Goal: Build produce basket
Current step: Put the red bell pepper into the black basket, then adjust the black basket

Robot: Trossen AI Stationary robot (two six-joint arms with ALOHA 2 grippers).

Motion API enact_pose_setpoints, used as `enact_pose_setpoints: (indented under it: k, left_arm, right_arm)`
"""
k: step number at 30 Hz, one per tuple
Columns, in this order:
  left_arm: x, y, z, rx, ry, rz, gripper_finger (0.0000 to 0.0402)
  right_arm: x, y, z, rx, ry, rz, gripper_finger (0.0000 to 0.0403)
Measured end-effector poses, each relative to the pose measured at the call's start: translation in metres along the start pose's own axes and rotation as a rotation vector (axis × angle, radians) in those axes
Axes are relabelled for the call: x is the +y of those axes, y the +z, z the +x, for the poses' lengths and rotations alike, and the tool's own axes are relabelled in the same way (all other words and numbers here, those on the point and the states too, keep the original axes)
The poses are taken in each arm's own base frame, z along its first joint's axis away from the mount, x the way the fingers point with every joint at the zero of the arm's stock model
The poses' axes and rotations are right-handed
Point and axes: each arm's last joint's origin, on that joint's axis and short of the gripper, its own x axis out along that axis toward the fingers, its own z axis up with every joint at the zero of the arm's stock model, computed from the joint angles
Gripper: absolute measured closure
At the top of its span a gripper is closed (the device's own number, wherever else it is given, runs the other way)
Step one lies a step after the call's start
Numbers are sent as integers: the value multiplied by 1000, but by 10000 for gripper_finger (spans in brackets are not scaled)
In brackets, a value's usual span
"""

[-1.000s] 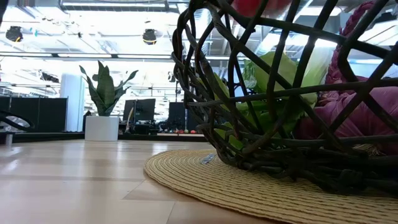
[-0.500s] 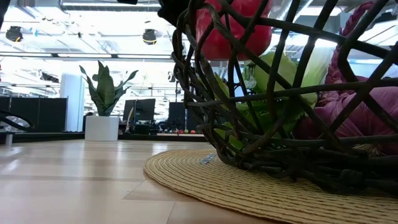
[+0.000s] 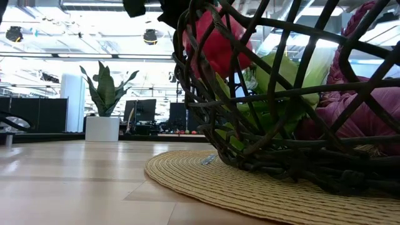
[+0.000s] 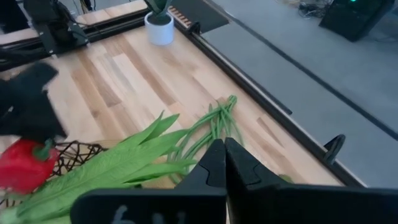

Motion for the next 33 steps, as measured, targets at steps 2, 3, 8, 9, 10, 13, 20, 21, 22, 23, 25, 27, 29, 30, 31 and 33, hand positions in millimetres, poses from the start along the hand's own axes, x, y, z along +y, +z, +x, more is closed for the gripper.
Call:
enact_pose_setpoints:
  k: [2,3,8,9,10,13,20,21,22,23,25,27,29,30,31,33]
  left_arm:
    - [-1,-1,-2,45,86,4,244]
    - [-1,-2,-3,65,127,-3,239]
    - [3,-4,-14,73,200,-64,231]
    - [4,-3,-16,59,167,-78,231]
    - [4,-2,-17,37,122,-95,231]
    - [1,1,-18,-23,-28,-125,231]
    - [-3,4,-19,-82,-182,-175,230]
    - [-3,4,-19,-80,-177,-179,230]
    - [-3,4,-19,-77,-168,-180,230]
    - [-3,4,-19,-74,-157,-180,230]
    - [-2,4,-21,-64,-128,-176,230]
    - [1,7,-28,-64,-116,-171,230]
    - [5,11,-37,-82,-110,-178,230]
    - [8,12,-42,-83,-107,-185,230]
    - [10,12,-47,-73,-102,-191,230]
    - [15,9,-56,-32,-91,-225,230]
  right_arm:
    - [1,-1,0,34,25,1,397]
    - [1,-2,0,55,40,1,397]
    - [2,-3,0,99,72,2,397]
    - [2,-3,0,99,72,2,397]
    - [2,-3,0,97,71,2,397]
    - [2,-3,0,92,67,2,397]
    - [3,-2,0,88,70,12,397]
    - [2,-2,0,88,70,13,397]
    - [3,-2,0,88,71,15,397]
    - [3,-2,0,87,73,17,397]
    - [3,-2,0,86,74,19,397]
    - [3,-2,0,86,74,18,397]
    - [3,-2,0,86,74,19,397]
    - [3,-2,0,87,75,20,397]
    - [3,-2,0,91,78,22,397]
    - [4,-3,0,125,98,41,397]
